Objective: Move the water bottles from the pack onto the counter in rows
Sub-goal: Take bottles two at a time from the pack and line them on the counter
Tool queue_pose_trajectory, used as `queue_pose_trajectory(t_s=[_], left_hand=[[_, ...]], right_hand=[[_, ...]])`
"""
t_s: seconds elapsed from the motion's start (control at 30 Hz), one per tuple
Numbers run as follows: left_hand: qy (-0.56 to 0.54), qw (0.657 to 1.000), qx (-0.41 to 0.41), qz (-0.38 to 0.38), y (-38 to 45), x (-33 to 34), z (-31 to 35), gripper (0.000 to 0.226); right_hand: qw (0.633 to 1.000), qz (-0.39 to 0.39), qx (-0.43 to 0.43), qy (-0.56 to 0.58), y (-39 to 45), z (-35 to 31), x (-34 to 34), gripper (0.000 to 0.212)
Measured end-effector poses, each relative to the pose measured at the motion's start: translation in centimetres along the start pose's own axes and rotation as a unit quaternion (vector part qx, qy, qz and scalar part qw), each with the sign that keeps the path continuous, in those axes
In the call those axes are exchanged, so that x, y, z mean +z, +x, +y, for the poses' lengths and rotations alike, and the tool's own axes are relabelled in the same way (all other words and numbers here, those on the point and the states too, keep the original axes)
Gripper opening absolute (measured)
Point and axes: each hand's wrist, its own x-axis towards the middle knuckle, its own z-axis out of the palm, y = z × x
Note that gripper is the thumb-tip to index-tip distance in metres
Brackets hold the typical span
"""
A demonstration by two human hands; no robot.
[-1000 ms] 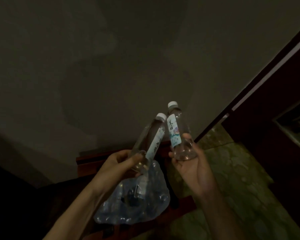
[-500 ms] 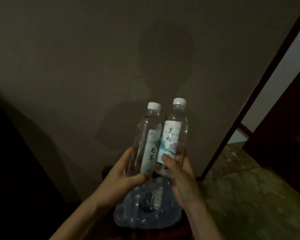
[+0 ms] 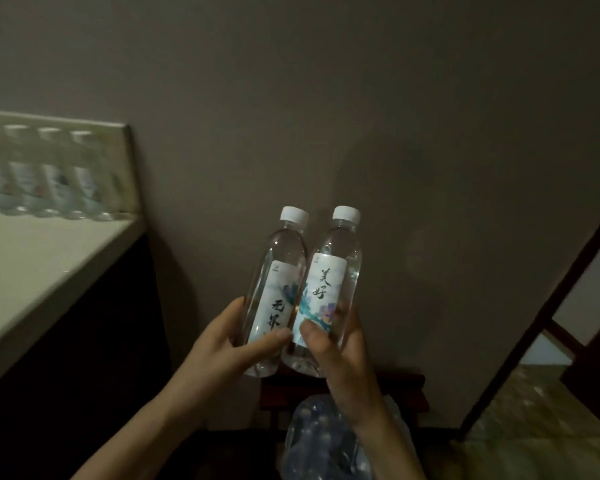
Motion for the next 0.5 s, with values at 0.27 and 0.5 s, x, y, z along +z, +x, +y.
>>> queue_pose_trajectory(t_s=[0.27, 0.5], left_hand=[[0.061, 0.997, 0.023, 0.038, -3.0, -15.0, 2.5, 0.047], [0.161, 0.985, 0.032, 0.056, -4.8, -30.2, 3.8, 0.044]], right_hand=[[0.996, -0.081, -0.021, 0.013, 2.1, 1.4, 14.0, 0.062], [0.994, -0.100, -0.017, -0.050, 4.5, 2.5, 27.5, 0.044]])
